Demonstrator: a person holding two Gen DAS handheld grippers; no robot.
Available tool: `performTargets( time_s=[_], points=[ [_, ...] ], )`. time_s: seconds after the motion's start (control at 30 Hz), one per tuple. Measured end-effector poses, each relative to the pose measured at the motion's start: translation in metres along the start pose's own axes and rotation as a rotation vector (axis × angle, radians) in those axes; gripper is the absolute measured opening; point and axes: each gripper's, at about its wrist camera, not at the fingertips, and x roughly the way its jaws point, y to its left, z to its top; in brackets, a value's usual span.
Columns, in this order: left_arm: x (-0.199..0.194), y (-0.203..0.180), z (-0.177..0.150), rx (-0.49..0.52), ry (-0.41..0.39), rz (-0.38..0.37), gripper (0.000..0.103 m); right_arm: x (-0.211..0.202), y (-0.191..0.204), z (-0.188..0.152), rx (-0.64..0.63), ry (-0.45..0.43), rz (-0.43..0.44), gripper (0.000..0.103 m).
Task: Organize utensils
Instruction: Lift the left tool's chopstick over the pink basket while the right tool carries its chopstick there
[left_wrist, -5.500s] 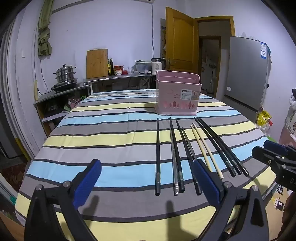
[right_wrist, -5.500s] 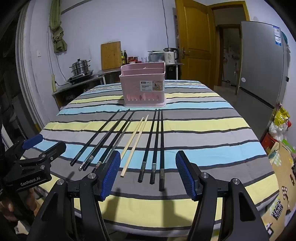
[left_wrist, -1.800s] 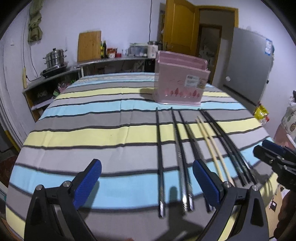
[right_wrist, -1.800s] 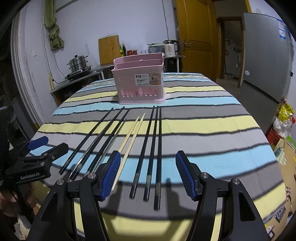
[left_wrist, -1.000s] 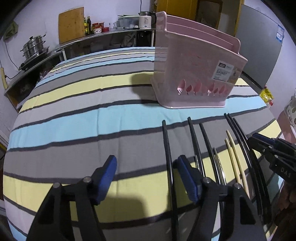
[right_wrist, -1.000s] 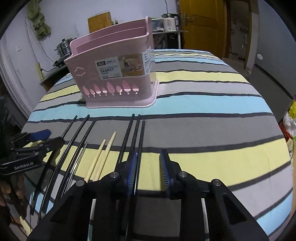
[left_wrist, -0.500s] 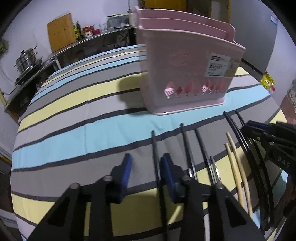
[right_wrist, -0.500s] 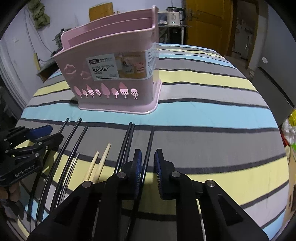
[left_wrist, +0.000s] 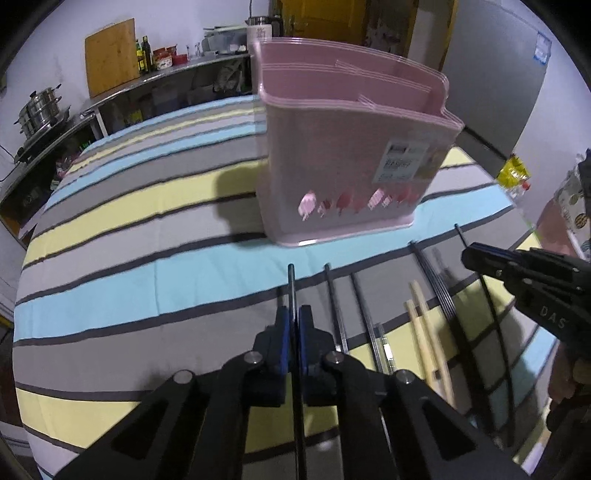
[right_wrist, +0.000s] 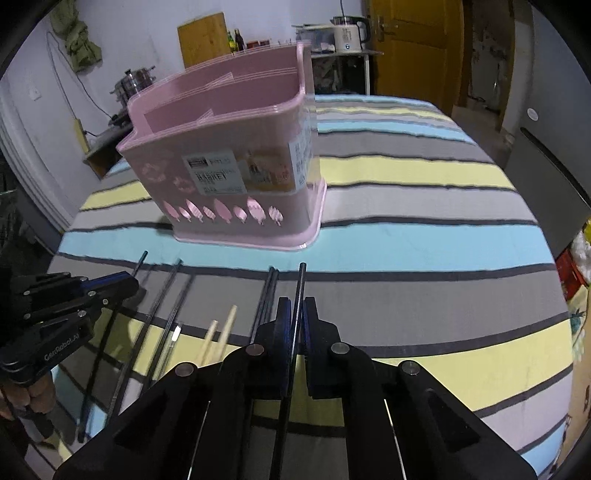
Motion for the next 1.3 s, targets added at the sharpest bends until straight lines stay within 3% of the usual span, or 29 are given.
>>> performTargets(
  time_s=[0.6,1.0,1.3],
  points=[
    [-0.112,-0.003,0.038,0.042,-0.199,-0.028,0.005,-0.102,0.015,0.032,-0.032,-0.2,0.001,0.005],
    [-0.152,-0.008,0.051,0.043,-0.271,-0.032,0.005,-0.147,0.026,0.044,-0.049,-0.302,-0.001,0.005],
    [-0.159,-0.01,0.077,0.017,-0.269,-0.071,0.005,-0.16,0.032,0.067,-0.033,-0.354,0.043,0.004]
  ],
)
